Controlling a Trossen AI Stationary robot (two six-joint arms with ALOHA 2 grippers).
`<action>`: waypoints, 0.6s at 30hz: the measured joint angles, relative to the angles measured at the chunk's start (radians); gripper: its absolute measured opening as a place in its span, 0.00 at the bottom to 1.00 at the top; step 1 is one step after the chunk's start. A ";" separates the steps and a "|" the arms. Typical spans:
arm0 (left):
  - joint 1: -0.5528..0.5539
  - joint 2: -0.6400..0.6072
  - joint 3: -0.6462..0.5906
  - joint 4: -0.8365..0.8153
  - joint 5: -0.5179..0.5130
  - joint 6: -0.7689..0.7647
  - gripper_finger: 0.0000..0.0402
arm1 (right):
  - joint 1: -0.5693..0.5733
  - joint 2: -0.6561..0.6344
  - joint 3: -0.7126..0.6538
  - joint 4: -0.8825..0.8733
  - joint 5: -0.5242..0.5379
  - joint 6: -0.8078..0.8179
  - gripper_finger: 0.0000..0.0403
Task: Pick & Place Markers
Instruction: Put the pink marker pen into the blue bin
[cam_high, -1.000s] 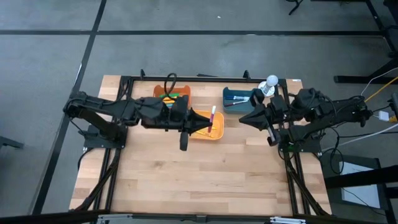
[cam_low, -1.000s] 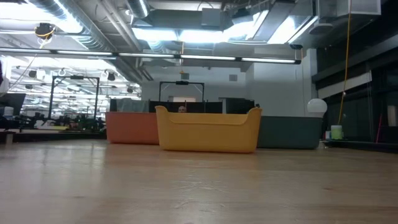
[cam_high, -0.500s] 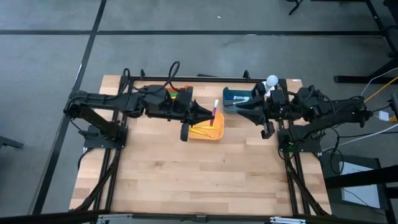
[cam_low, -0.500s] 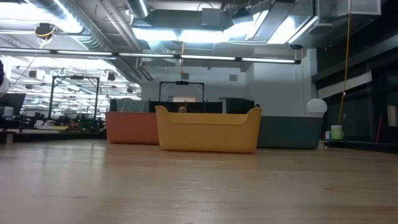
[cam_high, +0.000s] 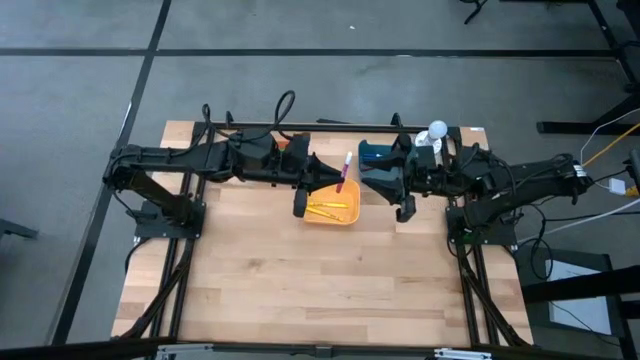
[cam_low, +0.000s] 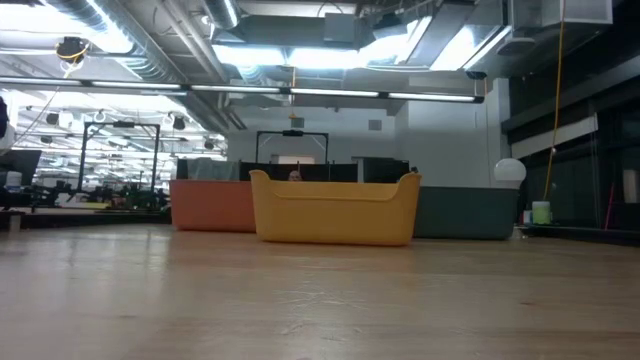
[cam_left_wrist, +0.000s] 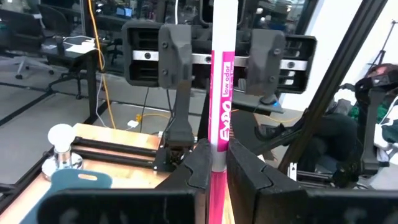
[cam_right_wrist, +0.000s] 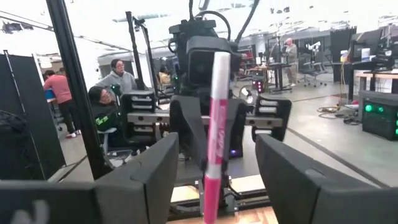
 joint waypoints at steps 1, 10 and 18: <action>0.003 0.000 0.000 -0.002 0.000 0.000 0.06 | 0.000 0.007 0.000 0.011 0.000 -0.003 0.53; 0.002 0.000 0.000 -0.006 0.007 0.008 0.06 | -0.022 0.072 0.000 0.112 0.013 -0.002 0.54; 0.002 0.000 0.000 -0.027 0.007 0.008 0.06 | -0.049 0.116 0.000 0.191 -0.038 0.011 0.54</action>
